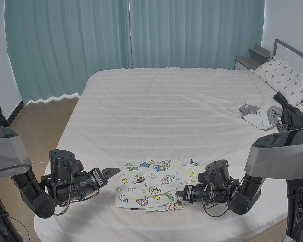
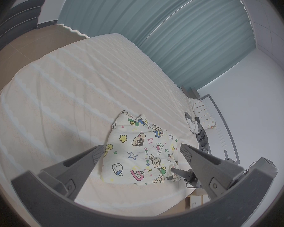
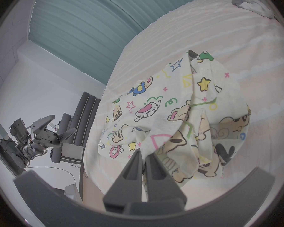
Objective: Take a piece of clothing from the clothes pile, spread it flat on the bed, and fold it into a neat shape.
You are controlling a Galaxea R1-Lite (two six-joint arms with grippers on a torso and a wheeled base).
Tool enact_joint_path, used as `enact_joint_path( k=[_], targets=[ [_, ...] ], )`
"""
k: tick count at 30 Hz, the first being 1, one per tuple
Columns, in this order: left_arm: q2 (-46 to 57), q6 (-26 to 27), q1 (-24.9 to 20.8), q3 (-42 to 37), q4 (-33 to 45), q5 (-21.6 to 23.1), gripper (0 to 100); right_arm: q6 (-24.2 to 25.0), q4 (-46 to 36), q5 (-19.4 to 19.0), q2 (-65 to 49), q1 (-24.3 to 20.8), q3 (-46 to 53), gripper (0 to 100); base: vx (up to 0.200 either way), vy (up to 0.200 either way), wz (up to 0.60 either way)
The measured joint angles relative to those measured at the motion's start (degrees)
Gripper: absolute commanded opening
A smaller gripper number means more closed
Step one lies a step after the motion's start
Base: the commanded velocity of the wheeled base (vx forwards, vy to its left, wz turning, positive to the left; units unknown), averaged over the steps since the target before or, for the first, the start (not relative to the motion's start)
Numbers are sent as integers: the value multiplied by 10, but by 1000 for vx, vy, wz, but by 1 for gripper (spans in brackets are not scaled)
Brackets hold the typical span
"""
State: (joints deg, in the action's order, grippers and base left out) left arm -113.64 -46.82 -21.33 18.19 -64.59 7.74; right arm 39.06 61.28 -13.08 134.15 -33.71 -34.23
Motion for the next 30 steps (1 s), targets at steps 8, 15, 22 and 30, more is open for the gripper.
enact_joint_path(
  k=[8,15,22,30],
  targets=[
    [0,0,0,-1,0,0,100,-53,-49,0,-25,10,30,0,0,0,0],
    [0,0,0,-1,0,0,100,-111,-55,0,-33,32,51,0,0,0,0],
    [0,0,0,-1,0,0,100,-129,-56,-1,-34,33,55,0,0,0,0],
    [-1,0,0,0,0,0,100,-152,-54,0,-36,33,67,100,0,0,0]
  ],
)
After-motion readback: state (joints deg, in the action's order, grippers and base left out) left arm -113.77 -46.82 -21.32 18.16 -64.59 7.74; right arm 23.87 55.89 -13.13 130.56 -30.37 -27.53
